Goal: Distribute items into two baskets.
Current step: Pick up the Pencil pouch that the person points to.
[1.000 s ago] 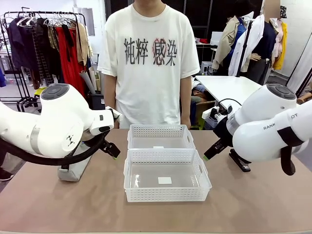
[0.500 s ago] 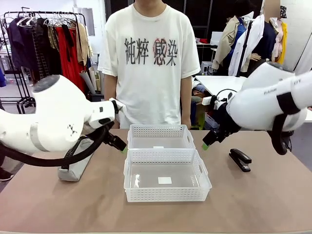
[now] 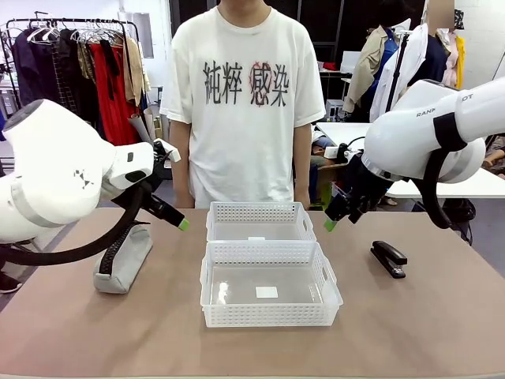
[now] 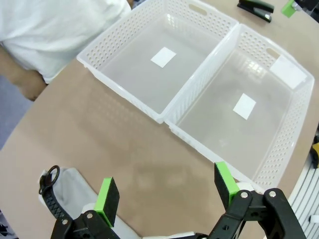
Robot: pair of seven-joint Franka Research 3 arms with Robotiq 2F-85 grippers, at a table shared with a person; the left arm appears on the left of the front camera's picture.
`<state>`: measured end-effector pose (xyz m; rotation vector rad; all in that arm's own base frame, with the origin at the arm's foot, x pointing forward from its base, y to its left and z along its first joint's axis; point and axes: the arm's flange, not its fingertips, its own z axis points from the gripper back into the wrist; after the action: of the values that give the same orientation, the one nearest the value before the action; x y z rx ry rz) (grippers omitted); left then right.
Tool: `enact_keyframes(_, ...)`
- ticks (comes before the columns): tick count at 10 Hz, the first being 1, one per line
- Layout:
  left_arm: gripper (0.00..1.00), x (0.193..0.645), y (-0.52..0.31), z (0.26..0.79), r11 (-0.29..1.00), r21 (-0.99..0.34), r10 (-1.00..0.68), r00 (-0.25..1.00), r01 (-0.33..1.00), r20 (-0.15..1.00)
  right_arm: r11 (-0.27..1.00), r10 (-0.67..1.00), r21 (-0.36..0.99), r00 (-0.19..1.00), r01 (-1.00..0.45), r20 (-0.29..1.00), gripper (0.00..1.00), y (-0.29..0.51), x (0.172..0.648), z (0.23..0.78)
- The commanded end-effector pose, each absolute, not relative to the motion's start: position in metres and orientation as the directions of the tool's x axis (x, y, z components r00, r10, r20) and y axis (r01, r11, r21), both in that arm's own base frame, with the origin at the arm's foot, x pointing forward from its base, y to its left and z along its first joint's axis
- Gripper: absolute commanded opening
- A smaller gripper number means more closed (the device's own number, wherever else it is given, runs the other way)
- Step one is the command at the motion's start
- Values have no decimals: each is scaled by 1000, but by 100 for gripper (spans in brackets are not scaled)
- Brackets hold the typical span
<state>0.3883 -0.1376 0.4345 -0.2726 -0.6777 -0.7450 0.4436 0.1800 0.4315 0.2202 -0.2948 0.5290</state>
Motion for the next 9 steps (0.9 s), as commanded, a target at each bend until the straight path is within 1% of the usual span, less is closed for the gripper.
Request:
enact_keyframes(1,100,387,-150,433,723,-1,-515,540,691,666,839,467,127,820,-529,332,100,177,438,431)
enact_keyframes(7,100,384,-149,437,716,2,-526,538,698,659,842,466,121,821,-526,329,100,181,442,431)
enact_keyframes(8,100,383,-151,442,685,-38,-548,549,727,631,835,466,162,833,-526,299,100,189,443,433)
enact_keyframes(9,100,386,-151,449,623,-144,-587,580,769,565,823,474,212,843,-527,253,100,197,446,438)
